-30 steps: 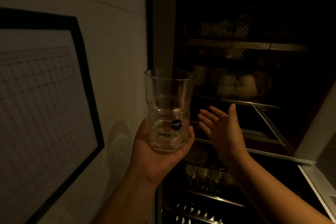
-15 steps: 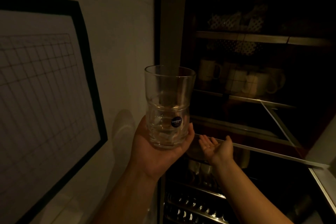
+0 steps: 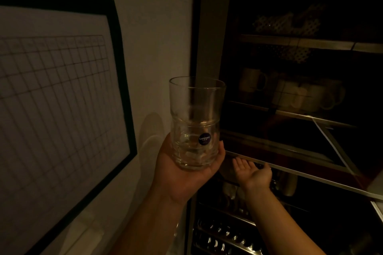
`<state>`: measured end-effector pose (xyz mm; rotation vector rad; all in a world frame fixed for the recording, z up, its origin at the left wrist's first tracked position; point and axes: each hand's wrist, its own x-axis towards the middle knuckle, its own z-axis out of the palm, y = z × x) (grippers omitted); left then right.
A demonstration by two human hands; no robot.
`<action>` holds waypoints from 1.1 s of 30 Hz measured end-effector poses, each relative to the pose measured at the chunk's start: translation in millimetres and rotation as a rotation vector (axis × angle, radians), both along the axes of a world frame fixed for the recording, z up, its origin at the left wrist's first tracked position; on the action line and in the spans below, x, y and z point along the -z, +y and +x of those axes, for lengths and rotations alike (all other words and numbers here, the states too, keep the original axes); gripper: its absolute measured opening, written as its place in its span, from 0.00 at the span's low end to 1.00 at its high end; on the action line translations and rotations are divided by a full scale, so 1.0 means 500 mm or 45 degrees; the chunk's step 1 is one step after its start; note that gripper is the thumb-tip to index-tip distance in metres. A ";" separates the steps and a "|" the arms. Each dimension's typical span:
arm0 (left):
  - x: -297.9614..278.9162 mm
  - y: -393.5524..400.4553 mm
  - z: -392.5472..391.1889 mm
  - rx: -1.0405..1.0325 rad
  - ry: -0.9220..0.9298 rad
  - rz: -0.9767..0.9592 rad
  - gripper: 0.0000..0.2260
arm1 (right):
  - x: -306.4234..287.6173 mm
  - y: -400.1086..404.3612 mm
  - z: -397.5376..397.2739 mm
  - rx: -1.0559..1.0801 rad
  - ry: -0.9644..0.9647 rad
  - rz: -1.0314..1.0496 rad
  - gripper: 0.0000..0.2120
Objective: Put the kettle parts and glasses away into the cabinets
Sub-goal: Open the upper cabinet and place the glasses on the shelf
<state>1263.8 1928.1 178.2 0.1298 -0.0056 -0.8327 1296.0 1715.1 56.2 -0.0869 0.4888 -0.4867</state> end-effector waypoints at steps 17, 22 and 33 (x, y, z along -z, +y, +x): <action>0.009 0.069 -0.012 -0.052 0.030 0.078 0.21 | -0.002 -0.013 0.006 -0.049 0.243 -0.376 0.32; 0.003 0.084 -0.022 -0.061 0.009 0.067 0.22 | -0.017 -0.008 0.003 -0.100 0.303 -0.462 0.31; 0.009 0.110 -0.032 -0.072 0.056 0.034 0.18 | -0.016 0.035 -0.015 -0.021 0.466 -0.565 0.32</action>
